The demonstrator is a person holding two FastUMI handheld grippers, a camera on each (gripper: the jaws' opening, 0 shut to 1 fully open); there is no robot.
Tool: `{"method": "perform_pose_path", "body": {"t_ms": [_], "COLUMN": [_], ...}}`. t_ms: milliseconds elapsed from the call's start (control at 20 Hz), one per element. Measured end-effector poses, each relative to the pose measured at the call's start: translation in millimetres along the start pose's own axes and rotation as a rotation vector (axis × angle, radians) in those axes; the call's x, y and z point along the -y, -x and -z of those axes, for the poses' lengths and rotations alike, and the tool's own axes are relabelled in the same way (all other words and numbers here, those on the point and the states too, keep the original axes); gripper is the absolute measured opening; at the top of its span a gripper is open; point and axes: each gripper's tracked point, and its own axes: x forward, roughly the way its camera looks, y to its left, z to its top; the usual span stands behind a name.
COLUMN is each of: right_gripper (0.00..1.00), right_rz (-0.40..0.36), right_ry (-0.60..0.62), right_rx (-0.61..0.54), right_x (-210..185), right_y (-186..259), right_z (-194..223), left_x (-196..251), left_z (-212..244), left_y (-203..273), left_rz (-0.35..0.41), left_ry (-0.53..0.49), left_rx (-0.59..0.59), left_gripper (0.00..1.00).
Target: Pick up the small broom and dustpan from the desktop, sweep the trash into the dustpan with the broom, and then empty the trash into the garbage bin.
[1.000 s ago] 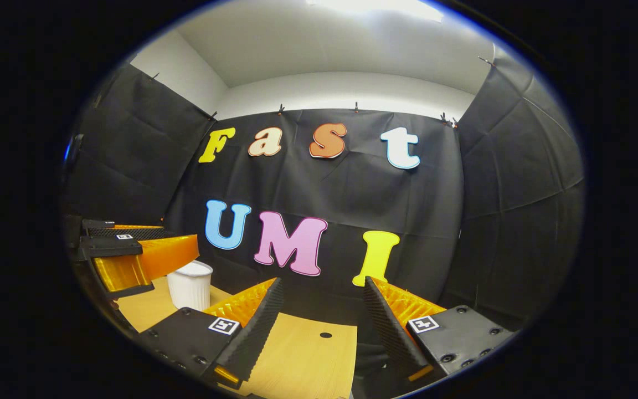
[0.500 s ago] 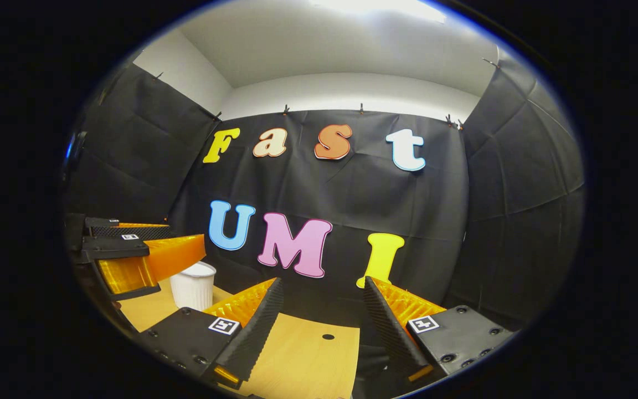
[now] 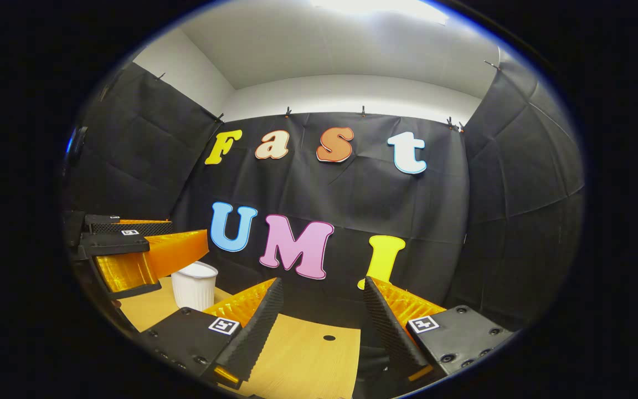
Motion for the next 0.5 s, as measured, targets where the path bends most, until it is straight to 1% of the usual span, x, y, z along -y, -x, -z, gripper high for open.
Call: {"method": "perform_pose_path", "body": {"t_ms": [200, 350, 500], "right_gripper": [0.94, 0.94, 0.94], "right_rz": [-0.002, -0.002, 0.001], "right_ry": [-0.004, -0.002, -0.001], "right_rx": [-0.011, -0.011, -0.012], "right_x": [-2.3, -3.6, -3.3], "right_y": [2.4, 3.5, 2.1], "right_z": [3.0, 2.3, 2.9], "left_x": [-3.9, -4.4, -3.0], "left_z": [-0.1, 9.5, 9.5], "left_y": [3.9, 2.2, 2.2], "left_rz": [-0.007, -0.009, 0.001], "left_ry": [-0.002, -0.01, 0.005], "left_rx": [-0.002, -0.033, -0.042], "left_gripper": [0.8, 0.8, 0.8]}}
